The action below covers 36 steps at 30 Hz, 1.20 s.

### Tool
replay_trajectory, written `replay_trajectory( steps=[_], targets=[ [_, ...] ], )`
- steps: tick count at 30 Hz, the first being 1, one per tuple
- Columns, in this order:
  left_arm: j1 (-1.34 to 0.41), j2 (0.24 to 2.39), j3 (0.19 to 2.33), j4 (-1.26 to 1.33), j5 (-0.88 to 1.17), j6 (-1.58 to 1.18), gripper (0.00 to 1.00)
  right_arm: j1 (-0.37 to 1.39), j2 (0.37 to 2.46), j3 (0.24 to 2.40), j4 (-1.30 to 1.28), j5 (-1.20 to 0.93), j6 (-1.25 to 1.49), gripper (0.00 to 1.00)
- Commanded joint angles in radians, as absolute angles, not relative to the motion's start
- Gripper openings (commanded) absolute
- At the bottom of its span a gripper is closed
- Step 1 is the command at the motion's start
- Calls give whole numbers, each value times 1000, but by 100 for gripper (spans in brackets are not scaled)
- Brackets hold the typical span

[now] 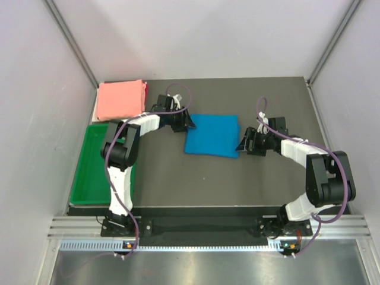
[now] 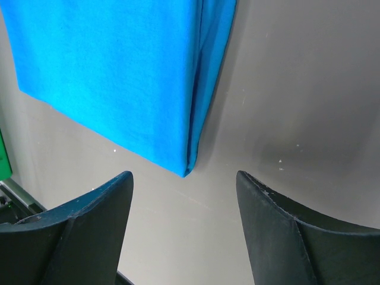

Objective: Fold and stack the t-shirts
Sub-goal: Neatly place the folded tshirt to the corner

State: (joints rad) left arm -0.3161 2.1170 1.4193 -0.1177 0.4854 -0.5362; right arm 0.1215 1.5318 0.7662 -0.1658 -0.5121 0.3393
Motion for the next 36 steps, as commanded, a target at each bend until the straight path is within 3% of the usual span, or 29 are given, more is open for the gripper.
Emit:
replay_trajectory(
  steps=[1,3,4,6,7,10,22,36],
  targets=[
    [-314,2171,1404,-74,532,-534,54,121,1514,785,-153,-517,311,70],
    [-311,2178,1407,-55,569,-528,49,121,1517,784,-150,-517,310,70],
    [-310,2189,1407,-45,584,-528,38,121,1517,782,-149,-518,311,70],
    [-305,2198,1410,-17,624,-532,27,121,1520,781,-147,-518,311,70],
    [-304,2198,1411,-8,638,-538,14,123,1520,779,-144,-518,311,70],
    [-302,2186,1426,38,673,-555,0,121,1519,775,-141,-518,311,70],
    [-302,1996,1459,-77,520,-387,0,121,1453,758,-132,-529,339,70],
    [-304,2003,1640,-397,102,-157,0,123,1399,787,-161,-537,342,70]
  ],
)
